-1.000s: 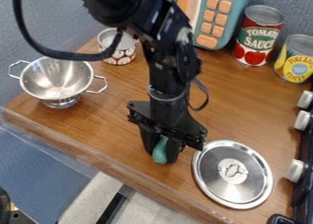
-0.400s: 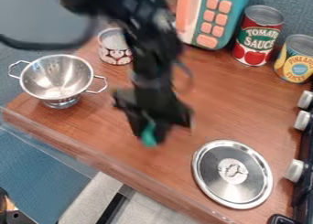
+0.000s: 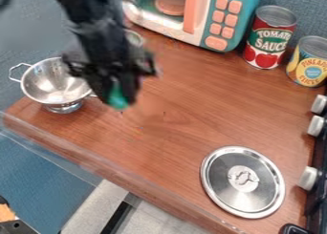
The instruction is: Put the blue object into the silver dish
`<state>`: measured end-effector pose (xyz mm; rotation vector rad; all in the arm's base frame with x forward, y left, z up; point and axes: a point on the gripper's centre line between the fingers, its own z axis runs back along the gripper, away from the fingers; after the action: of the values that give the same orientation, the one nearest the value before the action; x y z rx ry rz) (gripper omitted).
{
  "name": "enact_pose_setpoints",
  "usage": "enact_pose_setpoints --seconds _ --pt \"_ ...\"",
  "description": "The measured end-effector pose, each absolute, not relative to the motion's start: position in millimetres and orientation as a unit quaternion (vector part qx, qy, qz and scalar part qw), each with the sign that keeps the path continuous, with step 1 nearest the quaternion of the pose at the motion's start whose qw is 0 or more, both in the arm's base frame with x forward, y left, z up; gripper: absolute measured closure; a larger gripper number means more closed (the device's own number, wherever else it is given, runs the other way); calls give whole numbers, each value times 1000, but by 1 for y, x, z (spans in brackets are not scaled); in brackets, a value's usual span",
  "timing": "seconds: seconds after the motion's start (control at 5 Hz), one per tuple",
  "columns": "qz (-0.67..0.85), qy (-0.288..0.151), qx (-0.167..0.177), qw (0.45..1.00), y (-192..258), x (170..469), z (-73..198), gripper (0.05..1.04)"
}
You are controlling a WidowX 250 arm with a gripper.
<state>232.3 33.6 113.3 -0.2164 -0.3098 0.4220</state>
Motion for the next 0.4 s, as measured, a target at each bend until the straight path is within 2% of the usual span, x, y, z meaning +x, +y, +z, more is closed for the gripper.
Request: enact_pose_setpoints --seconds 0.2,0.4 --pt "264 -154 -89 948 73 222 117 677" --pt "316 -141 -72 936 111 214 108 677"
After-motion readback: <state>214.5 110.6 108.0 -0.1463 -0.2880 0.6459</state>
